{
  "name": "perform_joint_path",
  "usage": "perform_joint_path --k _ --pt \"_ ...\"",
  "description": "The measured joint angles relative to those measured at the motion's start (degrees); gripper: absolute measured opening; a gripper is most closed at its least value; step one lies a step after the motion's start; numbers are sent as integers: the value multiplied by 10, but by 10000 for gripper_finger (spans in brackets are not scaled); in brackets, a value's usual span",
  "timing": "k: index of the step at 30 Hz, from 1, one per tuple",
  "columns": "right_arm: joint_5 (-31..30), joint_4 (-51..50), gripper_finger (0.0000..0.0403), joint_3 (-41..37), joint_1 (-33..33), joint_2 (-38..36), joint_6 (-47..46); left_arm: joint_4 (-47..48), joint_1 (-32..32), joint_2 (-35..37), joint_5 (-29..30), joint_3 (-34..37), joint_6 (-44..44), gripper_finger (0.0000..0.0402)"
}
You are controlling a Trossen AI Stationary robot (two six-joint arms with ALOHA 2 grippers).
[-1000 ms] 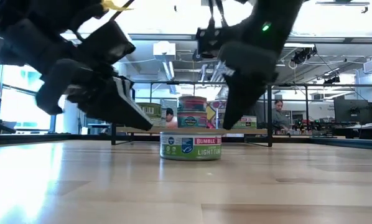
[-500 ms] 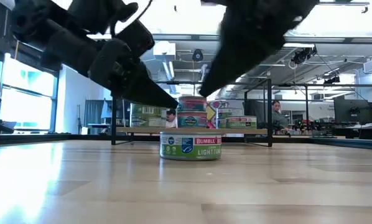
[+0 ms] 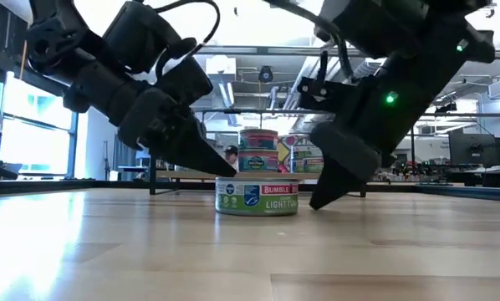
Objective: Stack canned seafood by type on shelf
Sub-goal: Stack the green tuna can on top of the green tuna can on the shelf
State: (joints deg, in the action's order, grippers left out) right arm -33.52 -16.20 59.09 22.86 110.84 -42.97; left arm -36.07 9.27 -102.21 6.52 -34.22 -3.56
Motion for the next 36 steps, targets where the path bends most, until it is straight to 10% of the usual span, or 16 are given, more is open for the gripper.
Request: perform_joint_path --k 9,29,36 --pt "129 119 0 16 13 0 52 -3 -2 -5 20 -1 9 0" --pt "85 147 3 31 44 0 98 -8 -33 -12 -40 -4 41 0" --pt "83 183 81 31 44 0 155 -9 -33 -20 -40 -4 42 0"
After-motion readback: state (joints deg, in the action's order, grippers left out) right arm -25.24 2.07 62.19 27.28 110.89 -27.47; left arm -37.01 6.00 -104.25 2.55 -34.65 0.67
